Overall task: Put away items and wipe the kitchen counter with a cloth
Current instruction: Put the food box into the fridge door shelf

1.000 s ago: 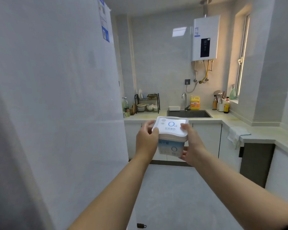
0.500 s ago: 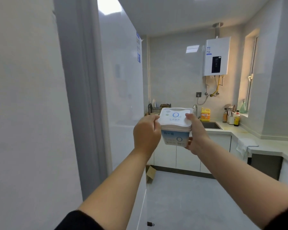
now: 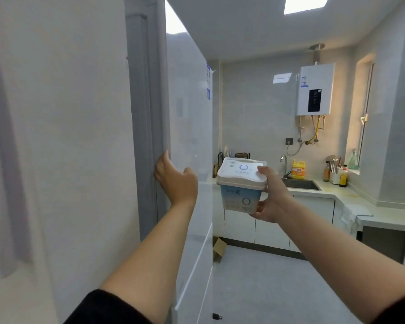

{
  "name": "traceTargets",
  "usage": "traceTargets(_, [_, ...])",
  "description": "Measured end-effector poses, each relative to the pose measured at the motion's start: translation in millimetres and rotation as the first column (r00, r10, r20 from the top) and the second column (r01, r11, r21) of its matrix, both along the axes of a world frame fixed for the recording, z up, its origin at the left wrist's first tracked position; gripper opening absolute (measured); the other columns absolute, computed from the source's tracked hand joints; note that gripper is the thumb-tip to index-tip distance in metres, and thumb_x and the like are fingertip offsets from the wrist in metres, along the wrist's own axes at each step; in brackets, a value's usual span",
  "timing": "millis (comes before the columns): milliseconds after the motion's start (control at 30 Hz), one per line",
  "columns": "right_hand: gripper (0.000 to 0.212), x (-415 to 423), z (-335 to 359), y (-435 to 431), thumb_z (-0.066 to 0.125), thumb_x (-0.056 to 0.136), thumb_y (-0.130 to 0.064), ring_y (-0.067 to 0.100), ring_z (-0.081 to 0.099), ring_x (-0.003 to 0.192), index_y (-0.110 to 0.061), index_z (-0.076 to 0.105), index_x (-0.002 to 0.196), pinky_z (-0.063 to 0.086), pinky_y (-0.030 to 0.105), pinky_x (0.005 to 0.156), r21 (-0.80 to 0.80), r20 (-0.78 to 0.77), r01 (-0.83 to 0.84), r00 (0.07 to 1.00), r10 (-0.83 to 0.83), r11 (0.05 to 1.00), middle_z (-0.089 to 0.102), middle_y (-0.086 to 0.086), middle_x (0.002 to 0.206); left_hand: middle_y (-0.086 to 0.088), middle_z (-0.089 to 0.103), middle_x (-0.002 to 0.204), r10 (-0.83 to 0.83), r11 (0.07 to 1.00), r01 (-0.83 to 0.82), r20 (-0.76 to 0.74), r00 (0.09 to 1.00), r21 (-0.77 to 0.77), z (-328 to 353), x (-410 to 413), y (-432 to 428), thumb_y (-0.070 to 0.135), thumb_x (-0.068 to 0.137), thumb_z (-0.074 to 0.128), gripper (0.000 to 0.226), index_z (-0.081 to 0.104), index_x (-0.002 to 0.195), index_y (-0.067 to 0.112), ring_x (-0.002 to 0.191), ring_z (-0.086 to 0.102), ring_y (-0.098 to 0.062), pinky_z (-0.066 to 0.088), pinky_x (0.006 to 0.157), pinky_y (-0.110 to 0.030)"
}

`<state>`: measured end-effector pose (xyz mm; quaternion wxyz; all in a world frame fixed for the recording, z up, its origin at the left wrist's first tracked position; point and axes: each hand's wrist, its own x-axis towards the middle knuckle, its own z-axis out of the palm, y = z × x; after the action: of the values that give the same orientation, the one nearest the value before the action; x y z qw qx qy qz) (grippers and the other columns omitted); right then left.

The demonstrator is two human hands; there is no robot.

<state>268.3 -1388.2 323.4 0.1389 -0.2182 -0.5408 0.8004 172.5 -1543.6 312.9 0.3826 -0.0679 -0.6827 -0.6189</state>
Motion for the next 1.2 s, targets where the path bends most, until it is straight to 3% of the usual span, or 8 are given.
traceTargets(100, [0.051, 7, 1, -2, 0.063, 0.078, -0.054, 0.035, 0.058, 0.091, -0.018, 0.049, 0.112, 0.050, 0.043, 0.073, -0.003, 0.016, -0.003, 1.000, 0.003, 1.000, 0.060, 0.020, 0.101, -0.006, 0.046, 0.133, -0.166, 0.984, 0.168, -0.025, 0.986, 0.052, -3, 19, 6, -0.001, 0.084, 0.051, 0.066, 0.031, 0.144, 0.017, 0.122, 0.044, -0.022, 0.037, 0.094, -0.024])
traceTargets(167, [0.055, 13, 2, 1, 0.063, 0.077, -0.054, 0.036, 0.058, 0.091, -0.018, 0.049, 0.116, 0.050, 0.044, 0.076, -0.016, 0.020, 0.012, 1.000, -0.012, 1.000, 0.060, 0.021, 0.102, 0.001, 0.049, 0.123, -0.300, 0.949, 0.288, -0.078, 0.951, -0.131, -12, 39, 30, -0.002, 0.084, 0.050, 0.072, 0.026, 0.146, 0.024, 0.113, 0.048, -0.015, 0.041, 0.089, -0.022])
traceTargets(300, [0.056, 23, 1, 12, 0.063, 0.078, -0.053, 0.035, 0.058, 0.089, -0.019, 0.048, 0.118, 0.049, 0.043, 0.069, -0.028, 0.008, 0.069, 0.998, -0.068, 0.997, 0.060, 0.019, 0.102, -0.006, 0.043, 0.135, -0.029, 0.996, 0.032, -0.041, 0.999, 0.079, -13, 37, 40, -0.005, 0.081, 0.050, 0.059, 0.043, 0.135, 0.015, 0.128, 0.036, -0.021, 0.038, 0.106, -0.043])
traceTargets(367, [0.057, 23, -4, 17, 0.063, 0.078, -0.054, 0.034, 0.058, 0.089, -0.019, 0.048, 0.120, 0.049, 0.042, 0.064, -0.027, 0.015, 0.081, 0.997, -0.081, 0.996, 0.060, 0.018, 0.102, -0.011, 0.037, 0.143, 0.106, 0.994, -0.107, 0.035, 0.994, 0.029, -14, 20, 26, -0.005, 0.078, 0.050, 0.063, 0.040, 0.138, 0.012, 0.134, 0.029, -0.027, 0.030, 0.109, -0.050])
traceTargets(500, [0.056, 15, -10, 18, 0.063, 0.078, -0.055, 0.034, 0.057, 0.085, -0.019, 0.048, 0.119, 0.046, 0.041, 0.057, -0.038, 0.037, 0.084, 0.996, -0.082, 0.996, 0.060, 0.018, 0.099, -0.012, 0.026, 0.152, 0.113, 0.994, -0.110, 0.124, 0.986, -0.027, -15, 7, 13, -0.003, 0.079, 0.050, 0.073, 0.026, 0.147, 0.011, 0.139, 0.022, -0.031, 0.026, 0.113, -0.046])
traceTargets(800, [0.057, -8, -11, 14, 0.063, 0.078, -0.055, 0.033, 0.057, 0.088, -0.020, 0.047, 0.120, 0.048, 0.045, 0.071, -0.024, 0.070, 0.073, 0.995, -0.071, 0.997, 0.062, 0.017, 0.097, -0.016, 0.042, 0.139, 0.148, 0.984, -0.150, 0.027, 0.989, 0.100, -26, 6, 16, -0.002, 0.076, 0.048, 0.065, 0.040, 0.140, 0.006, 0.129, 0.034, -0.032, 0.029, 0.106, -0.042])
traceTargets(1067, [0.031, 5, -16, 25, 0.056, 0.087, -0.049, 0.026, 0.054, 0.073, -0.018, 0.051, 0.089, 0.043, 0.037, 0.060, 0.030, 0.052, 0.126, 0.990, -0.127, 0.992, 0.059, 0.011, 0.082, 0.003, 0.049, 0.112, -0.137, 0.987, 0.108, -0.283, 0.949, -0.116, -45, 13, 35, 0.005, 0.078, 0.044, 0.039, 0.061, 0.113, 0.010, 0.109, 0.049, -0.016, 0.037, 0.092, -0.015])
traceTargets(1200, [0.029, 23, -22, 49, 0.052, 0.087, -0.050, 0.026, 0.056, 0.075, -0.021, 0.053, 0.086, 0.048, 0.039, 0.080, 0.036, 0.040, 0.227, 0.973, -0.228, 0.973, 0.061, 0.011, 0.082, -0.008, 0.050, 0.127, -0.104, 0.961, 0.050, -0.189, 0.976, -0.271, -59, -4, 51, 0.004, 0.080, 0.043, 0.045, 0.056, 0.122, 0.009, 0.122, 0.039, -0.024, 0.031, 0.103, -0.032])
